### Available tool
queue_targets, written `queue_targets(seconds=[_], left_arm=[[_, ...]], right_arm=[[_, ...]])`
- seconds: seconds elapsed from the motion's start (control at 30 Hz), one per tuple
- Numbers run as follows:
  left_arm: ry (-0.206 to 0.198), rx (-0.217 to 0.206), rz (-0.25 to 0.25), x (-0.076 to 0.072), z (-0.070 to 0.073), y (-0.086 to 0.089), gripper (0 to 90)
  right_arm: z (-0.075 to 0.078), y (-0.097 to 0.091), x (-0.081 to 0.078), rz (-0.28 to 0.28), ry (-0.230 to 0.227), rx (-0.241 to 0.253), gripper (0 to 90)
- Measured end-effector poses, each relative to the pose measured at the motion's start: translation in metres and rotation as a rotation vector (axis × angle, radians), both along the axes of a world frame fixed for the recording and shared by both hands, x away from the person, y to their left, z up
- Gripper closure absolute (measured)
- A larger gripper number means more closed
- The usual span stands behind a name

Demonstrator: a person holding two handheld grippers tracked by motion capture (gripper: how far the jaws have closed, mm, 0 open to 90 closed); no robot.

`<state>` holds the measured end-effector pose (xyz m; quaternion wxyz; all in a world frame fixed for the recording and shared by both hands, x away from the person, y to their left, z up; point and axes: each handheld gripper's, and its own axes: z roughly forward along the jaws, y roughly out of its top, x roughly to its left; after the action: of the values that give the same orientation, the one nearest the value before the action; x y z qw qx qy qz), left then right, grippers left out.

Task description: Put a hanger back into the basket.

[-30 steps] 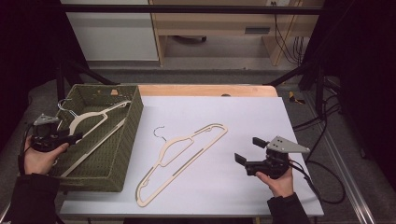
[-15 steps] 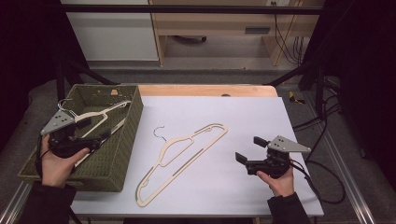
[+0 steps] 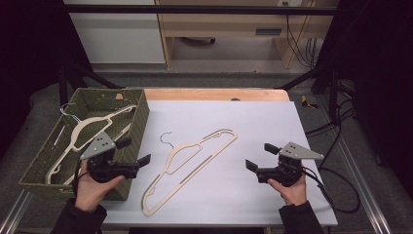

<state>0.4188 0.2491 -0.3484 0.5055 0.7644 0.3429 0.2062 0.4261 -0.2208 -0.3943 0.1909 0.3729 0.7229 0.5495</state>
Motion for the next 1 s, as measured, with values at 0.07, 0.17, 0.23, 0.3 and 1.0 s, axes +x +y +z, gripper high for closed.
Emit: queue_targets(seconds=[0.07, 0.17, 0.23, 0.3, 1.0], left_arm=[[-0.001, 0.021, -0.013, -0.002, -0.004, -0.007, 11.2], [0.017, 0.032, -0.032, -0.002, -0.011, -0.015, 11.5], [0.028, 0.04, -0.034, -0.002, -0.016, -0.019, 11.8], [0.039, 0.05, -0.036, -0.002, -0.022, -0.023, 12.8], [0.24, 0.221, 0.023, 0.002, -0.08, -0.046, 27.9]], right_arm=[[0.0, 0.0, 0.0, 0.001, 0.004, 0.0, 7.5], [-0.001, 0.002, 0.001, 0.005, 0.008, 0.001, 7.5], [-0.002, 0.002, 0.001, 0.007, 0.006, -0.005, 7.5], [-0.002, 0.003, 0.001, 0.008, 0.01, -0.002, 7.5], [-0.003, 0.003, -0.001, 0.017, 0.008, -0.018, 7.5]])
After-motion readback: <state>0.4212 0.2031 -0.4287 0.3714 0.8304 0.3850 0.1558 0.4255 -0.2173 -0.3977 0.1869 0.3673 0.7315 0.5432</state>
